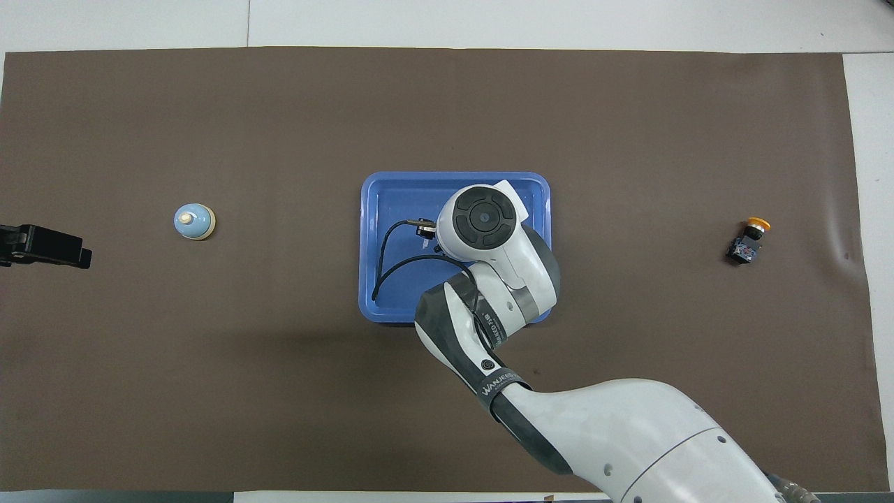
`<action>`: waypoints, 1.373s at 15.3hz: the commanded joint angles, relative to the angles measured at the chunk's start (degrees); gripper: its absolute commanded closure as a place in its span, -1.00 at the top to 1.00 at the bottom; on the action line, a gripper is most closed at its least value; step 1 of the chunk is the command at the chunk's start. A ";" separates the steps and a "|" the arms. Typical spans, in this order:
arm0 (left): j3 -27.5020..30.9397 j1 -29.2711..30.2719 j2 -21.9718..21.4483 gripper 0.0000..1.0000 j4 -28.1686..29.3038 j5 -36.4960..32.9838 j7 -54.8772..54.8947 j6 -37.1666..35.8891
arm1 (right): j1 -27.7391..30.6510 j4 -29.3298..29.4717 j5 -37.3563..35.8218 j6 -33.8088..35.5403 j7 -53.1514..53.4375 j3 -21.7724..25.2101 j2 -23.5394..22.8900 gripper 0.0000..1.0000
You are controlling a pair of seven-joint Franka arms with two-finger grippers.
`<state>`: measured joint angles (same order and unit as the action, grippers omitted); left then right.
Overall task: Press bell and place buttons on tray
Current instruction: 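Carry the green button into the tray and release it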
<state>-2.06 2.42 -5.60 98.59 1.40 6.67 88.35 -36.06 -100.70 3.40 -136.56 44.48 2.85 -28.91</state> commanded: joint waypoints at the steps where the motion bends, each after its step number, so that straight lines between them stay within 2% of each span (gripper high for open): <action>1: 0.30 -0.22 -0.11 1.00 -0.51 0.10 0.36 -0.46 | -0.59 -2.57 1.26 -0.82 0.34 0.14 1.84 -0.80; 2: 0.30 -0.22 -0.11 1.00 -0.51 0.10 0.36 -0.46 | -0.59 -2.48 1.26 -0.73 0.34 0.22 1.93 0.22; 3: 0.30 -0.22 -0.11 1.00 -0.51 0.10 0.36 -0.46 | -0.68 -2.22 1.26 -0.38 0.43 0.23 1.84 0.81; 4: 0.30 -0.22 -0.11 1.00 -0.51 0.10 0.36 -0.46 | -0.77 -1.78 1.26 0.06 1.82 0.14 1.84 0.93; 5: 0.30 -0.22 -0.11 1.00 -0.51 0.10 0.36 -0.46 | -0.77 -1.00 1.26 0.67 3.32 0.22 1.84 1.00; 7: 0.30 -0.22 -0.11 1.00 -0.51 0.10 0.36 -0.46 | -0.68 1.28 1.18 3.74 3.59 0.23 1.84 1.00; 12: 0.30 -0.22 -0.11 1.00 -0.51 0.10 0.36 -0.46 | 0.55 9.38 1.00 15.95 3.16 0.92 2.62 1.00; 15: 0.30 -0.22 -0.11 1.00 -0.51 0.10 0.36 -0.46 | 5.02 9.38 0.38 20.96 2.28 1.19 6.92 1.00; 21: 0.30 -0.22 -0.11 1.00 -0.51 0.10 0.36 -0.46 | 18.02 8.59 -1.54 30.64 -12.82 1.37 12.38 1.00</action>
<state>-2.06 2.42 -5.60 98.59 1.40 6.67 88.35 -21.99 -90.77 3.01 -107.95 36.28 4.90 -18.23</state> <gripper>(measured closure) 0.000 0.000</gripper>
